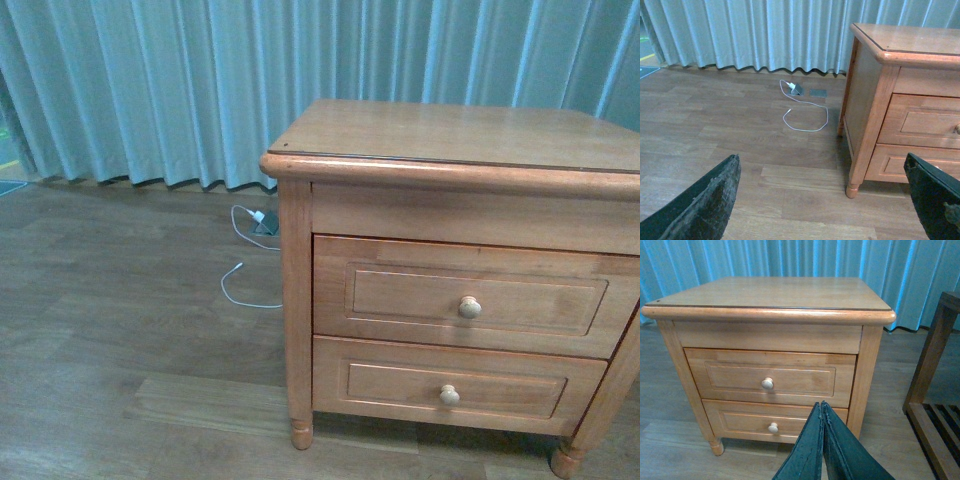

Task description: Put charger into drawer

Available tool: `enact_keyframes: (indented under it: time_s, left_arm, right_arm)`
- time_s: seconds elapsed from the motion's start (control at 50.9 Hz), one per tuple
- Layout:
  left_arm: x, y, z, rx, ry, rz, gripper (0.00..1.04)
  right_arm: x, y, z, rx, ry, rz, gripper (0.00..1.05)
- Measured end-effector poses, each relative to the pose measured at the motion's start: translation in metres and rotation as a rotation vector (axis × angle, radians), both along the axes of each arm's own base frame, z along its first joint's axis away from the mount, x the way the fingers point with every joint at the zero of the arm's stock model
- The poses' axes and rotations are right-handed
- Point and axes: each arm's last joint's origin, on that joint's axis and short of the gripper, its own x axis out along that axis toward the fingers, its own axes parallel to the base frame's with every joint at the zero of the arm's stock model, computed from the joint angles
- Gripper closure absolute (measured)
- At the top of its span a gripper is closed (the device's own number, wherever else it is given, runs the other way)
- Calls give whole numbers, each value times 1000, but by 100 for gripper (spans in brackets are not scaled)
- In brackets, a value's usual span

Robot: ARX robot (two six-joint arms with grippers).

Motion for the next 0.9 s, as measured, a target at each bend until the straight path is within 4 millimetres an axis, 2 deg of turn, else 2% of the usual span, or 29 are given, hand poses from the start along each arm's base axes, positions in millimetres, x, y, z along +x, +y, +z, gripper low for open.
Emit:
enact_keyframes:
  time_s: [0.177,0.59,0.786,0.904]
  left_arm:
    - [0,0,0,0,0,0,6]
    - [0,0,0,0,0,0,6]
    - [0,0,0,0,0,0,6]
    - [0,0,0,0,0,0,6]
  right_arm:
    - [-11,0,-3,0,5,0,103]
    - [-11,0,-3,-2,6,0,101]
    - [-11,0,-3,-2,6,0,66]
    - [-11,0,-3,-2,6,0,42]
